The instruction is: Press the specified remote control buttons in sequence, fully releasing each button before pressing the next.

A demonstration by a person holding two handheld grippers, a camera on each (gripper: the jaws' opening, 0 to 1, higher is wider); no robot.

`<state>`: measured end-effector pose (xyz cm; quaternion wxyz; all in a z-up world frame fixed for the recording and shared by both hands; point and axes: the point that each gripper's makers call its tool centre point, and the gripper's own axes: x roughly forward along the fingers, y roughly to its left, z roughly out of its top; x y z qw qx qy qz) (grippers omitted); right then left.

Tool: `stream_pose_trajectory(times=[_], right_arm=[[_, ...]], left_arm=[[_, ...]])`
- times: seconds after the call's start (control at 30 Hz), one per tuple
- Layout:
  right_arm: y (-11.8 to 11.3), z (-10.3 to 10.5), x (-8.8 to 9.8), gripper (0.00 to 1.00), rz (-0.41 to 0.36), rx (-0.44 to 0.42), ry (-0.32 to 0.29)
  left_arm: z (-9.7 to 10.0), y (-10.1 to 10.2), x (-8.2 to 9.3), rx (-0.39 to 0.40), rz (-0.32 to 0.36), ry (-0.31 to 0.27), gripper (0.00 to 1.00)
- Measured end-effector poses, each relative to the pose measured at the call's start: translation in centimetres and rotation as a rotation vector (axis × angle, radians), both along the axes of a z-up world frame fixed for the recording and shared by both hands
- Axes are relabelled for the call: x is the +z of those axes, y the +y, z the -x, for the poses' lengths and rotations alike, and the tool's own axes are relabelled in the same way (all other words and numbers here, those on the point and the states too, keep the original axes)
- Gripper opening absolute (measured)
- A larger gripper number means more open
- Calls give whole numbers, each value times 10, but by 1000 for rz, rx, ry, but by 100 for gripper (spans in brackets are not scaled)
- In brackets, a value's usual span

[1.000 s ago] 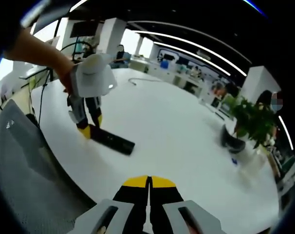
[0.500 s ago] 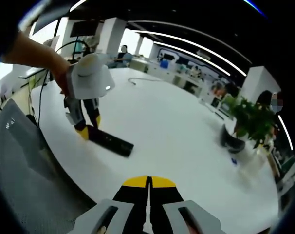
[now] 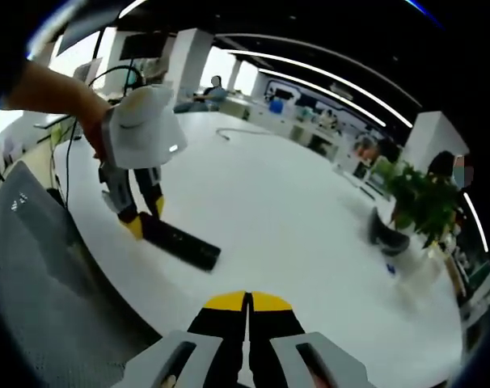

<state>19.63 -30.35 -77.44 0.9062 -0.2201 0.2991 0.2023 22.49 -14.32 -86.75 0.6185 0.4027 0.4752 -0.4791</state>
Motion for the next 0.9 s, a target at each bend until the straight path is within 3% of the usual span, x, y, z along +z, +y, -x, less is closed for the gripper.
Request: stream_pose_trajectory(times=[0.9], right_arm=[[0,0,-2,0,9,7,4]], left_arm=[[23,-6,0,28,33,13,23]])
